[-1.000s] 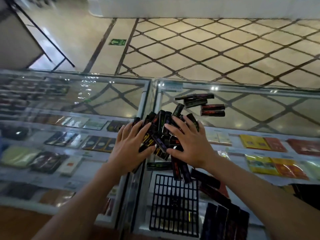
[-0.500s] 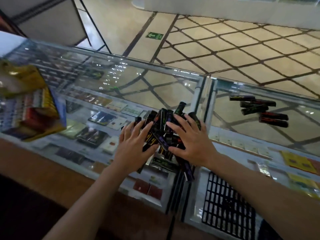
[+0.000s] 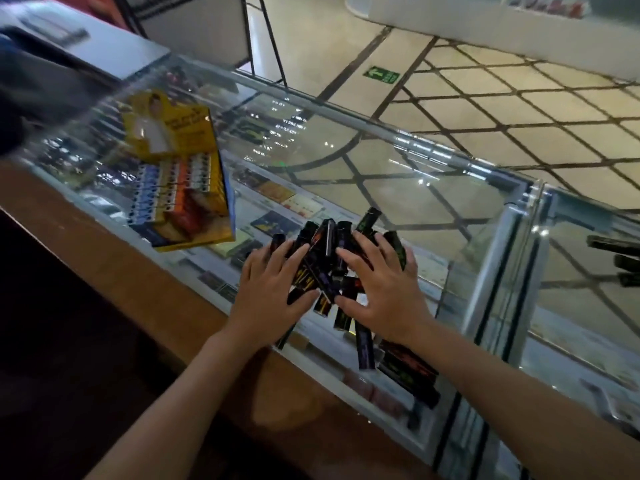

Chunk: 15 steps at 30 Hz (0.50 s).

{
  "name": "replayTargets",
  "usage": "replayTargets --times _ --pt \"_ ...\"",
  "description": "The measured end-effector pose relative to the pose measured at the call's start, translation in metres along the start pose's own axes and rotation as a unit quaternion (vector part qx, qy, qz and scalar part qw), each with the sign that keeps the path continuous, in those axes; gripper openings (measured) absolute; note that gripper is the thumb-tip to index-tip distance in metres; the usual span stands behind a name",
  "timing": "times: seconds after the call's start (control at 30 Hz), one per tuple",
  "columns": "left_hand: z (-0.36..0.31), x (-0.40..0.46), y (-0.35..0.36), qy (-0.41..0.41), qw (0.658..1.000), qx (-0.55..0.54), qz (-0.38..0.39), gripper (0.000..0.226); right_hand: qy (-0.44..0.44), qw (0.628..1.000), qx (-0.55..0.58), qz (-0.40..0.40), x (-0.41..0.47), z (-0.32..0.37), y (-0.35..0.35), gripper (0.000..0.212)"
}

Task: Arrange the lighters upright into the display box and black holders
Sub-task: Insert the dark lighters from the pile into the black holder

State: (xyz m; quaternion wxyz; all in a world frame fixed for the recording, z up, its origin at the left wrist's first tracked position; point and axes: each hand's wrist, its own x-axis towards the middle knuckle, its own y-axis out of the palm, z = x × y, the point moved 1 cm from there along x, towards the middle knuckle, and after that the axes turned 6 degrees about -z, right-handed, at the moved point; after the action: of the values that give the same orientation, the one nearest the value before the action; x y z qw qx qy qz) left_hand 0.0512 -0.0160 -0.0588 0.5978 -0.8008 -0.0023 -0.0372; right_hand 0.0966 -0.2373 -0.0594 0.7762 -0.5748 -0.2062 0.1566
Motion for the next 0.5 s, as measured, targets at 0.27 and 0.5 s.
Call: replayTargets --times 0.27,0.5 --pt "0.028 -0.001 -0.013 -0.022 0.999 -0.025 -0.015 0.082 -0.020 0.998 0.051 -0.013 0.030 0.031 0.011 0.070" --pt "0.026 -0.004 -0.009 -0.030 0.995 -0.088 -0.029 0.077 -0.012 0.979 0.185 -0.081 -0.028 -0.003 -0.023 0.067"
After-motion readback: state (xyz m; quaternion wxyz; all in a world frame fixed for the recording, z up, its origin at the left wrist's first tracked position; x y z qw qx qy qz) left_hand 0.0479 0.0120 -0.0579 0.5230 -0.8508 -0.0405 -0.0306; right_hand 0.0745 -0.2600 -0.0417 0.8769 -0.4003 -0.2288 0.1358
